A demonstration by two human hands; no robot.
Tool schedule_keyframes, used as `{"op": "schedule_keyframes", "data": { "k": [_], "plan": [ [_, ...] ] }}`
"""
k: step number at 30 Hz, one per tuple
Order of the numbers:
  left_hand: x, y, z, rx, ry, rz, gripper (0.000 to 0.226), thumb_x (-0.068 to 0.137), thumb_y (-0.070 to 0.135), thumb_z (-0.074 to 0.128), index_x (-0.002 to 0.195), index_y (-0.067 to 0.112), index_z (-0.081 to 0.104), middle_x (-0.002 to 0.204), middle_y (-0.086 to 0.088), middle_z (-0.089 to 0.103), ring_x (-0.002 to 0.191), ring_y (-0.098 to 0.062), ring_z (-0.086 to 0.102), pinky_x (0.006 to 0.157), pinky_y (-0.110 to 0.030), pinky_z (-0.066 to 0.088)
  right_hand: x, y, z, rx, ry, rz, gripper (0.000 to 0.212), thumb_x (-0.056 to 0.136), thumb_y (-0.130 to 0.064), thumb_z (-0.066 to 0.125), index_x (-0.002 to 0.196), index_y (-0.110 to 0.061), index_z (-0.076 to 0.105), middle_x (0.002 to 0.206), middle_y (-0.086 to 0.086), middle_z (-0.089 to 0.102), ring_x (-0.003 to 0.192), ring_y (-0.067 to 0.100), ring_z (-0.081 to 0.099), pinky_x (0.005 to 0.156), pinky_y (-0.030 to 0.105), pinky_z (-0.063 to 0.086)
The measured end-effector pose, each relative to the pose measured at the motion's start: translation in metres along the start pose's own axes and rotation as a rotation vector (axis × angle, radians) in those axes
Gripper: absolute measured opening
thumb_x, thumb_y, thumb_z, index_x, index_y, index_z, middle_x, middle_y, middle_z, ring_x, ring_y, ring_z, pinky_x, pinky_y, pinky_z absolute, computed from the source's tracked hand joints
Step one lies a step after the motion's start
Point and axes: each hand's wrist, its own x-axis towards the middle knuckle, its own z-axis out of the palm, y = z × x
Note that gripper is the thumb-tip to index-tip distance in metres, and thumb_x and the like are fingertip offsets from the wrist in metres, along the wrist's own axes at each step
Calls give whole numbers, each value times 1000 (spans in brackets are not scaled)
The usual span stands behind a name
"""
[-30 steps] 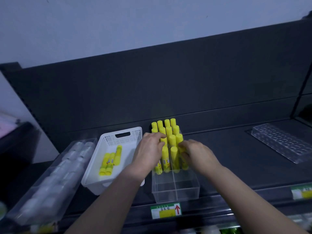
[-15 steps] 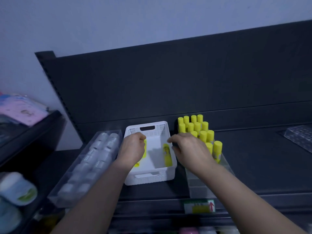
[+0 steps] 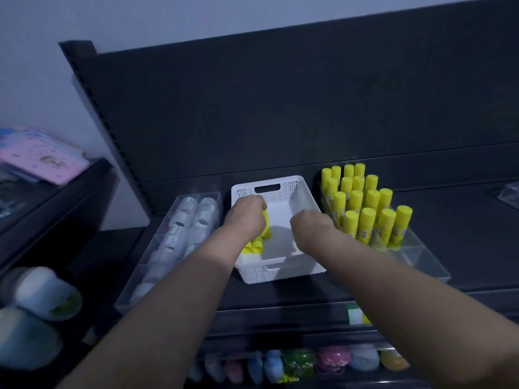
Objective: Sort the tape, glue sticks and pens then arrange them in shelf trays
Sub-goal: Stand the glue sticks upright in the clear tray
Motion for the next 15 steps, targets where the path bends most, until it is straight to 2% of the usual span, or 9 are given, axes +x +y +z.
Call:
{"op": "schedule_keyframes", "data": {
  "k": [4,8,10,13,15],
  "plan": [
    [1,-15,-6,2,-9,-14,36,88,9,56,122,20,61,125,-5,60,115,-26,56,89,-30,48,11,-1,13,77,-112,70,44,91,-13,56,132,-2,43,135,14,48,123,31,51,95,38,45],
    [4,-23,-12,18,0,3,37,88,8,54,122,21,61,125,-4,60,116,-24,55,87,-29,46,19,-2,20,203,-48,161,63,78,-28,74,127,-6,42,128,10,54,119,29,54,91,35,47],
    [6,-18,-14,11,-5,44,37,88,6,52,122,19,61,125,-6,61,116,-25,55,88,-30,47,21,-6,22,216,-19,175,56,80,-28,70,124,-7,42,123,10,56,115,31,56,90,36,49],
    [9,-11,-15,19,-4,108,38,87,5,50,121,19,61,124,-6,60,115,-26,54,88,-32,48,22,-7,23,211,33,193,36,88,-12,50,123,-8,43,125,13,56,117,32,55,93,38,48],
    [12,-7,-15,54,-8,131,37,85,1,48,116,16,62,121,-6,61,113,-27,55,86,-34,50,20,-8,20,220,62,199,32,89,-11,47,121,-7,44,125,13,56,116,31,55,91,35,46]
  ]
}}
